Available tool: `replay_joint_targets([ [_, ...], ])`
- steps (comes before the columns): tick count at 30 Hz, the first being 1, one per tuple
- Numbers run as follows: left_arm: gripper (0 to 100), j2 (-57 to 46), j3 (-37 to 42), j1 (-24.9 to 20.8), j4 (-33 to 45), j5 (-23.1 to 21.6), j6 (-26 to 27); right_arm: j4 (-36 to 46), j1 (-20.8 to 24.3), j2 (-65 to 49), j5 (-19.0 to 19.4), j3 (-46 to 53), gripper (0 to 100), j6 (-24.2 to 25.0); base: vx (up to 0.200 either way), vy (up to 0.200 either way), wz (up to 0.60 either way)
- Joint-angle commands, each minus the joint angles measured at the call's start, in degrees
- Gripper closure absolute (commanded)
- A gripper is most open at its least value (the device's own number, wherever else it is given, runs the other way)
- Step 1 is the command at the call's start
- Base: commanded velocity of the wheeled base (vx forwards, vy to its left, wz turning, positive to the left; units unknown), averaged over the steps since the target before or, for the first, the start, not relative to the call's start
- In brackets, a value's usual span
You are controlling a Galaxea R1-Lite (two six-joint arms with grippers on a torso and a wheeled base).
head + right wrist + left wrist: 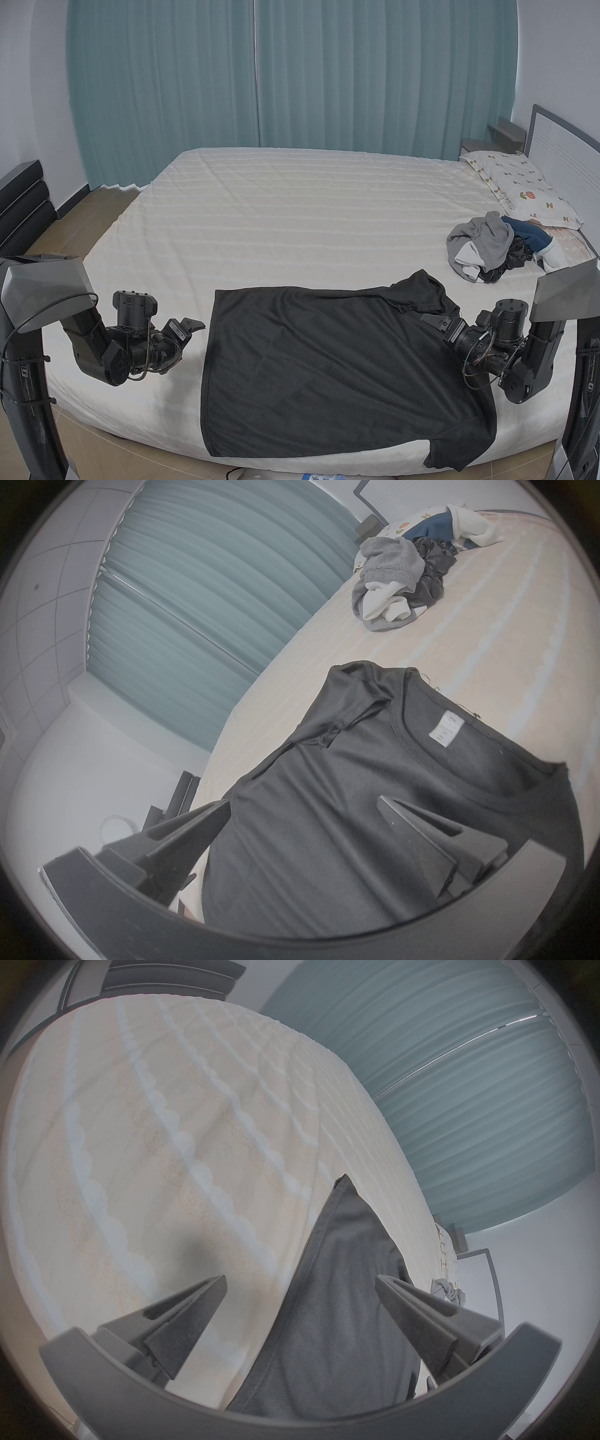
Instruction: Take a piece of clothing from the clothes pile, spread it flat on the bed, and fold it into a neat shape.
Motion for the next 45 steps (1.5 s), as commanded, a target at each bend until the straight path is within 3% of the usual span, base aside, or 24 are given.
replay_joint_targets([
  [1, 0, 0.1, 0.7, -0.5, -0.2, 0.2, 0.2, 8.0, 1.1, 5.8, -3.7, -11.0, 0, -0.2, 0.0, 0.0, 0.0],
  [11, 0, 0.4, 0.6, -0.6, -0.2, 0.2, 0.3, 21.8, 1.0, 7.9, -4.9, -24.8, 0, -0.2, 0.0, 0.0, 0.0],
  [18, 0, 0.6, 0.4, -0.6, -0.2, 0.2, 0.3, 24.7, 0.8, 9.6, -4.9, -30.0, 0, -0.3, 0.0, 0.0, 0.0],
  [26, 0, 0.6, 0.5, -0.6, -0.2, 0.3, 0.3, 34.2, 0.8, 12.7, -5.1, -40.3, 0, -0.4, 0.0, 0.0, 0.0],
  [30, 0, 0.6, 0.4, -0.6, -0.2, 0.3, 0.3, 36.5, 0.9, 17.0, -7.6, -49.5, 0, -0.8, 0.0, 0.0, 0.0],
  [40, 0, 0.6, 0.3, -0.6, -0.2, 0.3, 0.3, 37.1, 0.2, 22.5, -8.9, -71.7, 0, -1.3, 0.0, 0.0, 0.0],
  [45, 0, 1.2, 0.0, -0.7, -0.2, 1.9, 0.3, 44.8, -0.6, 28.4, -10.5, -90.7, 0, -1.8, 0.0, 0.0, 0.0],
])
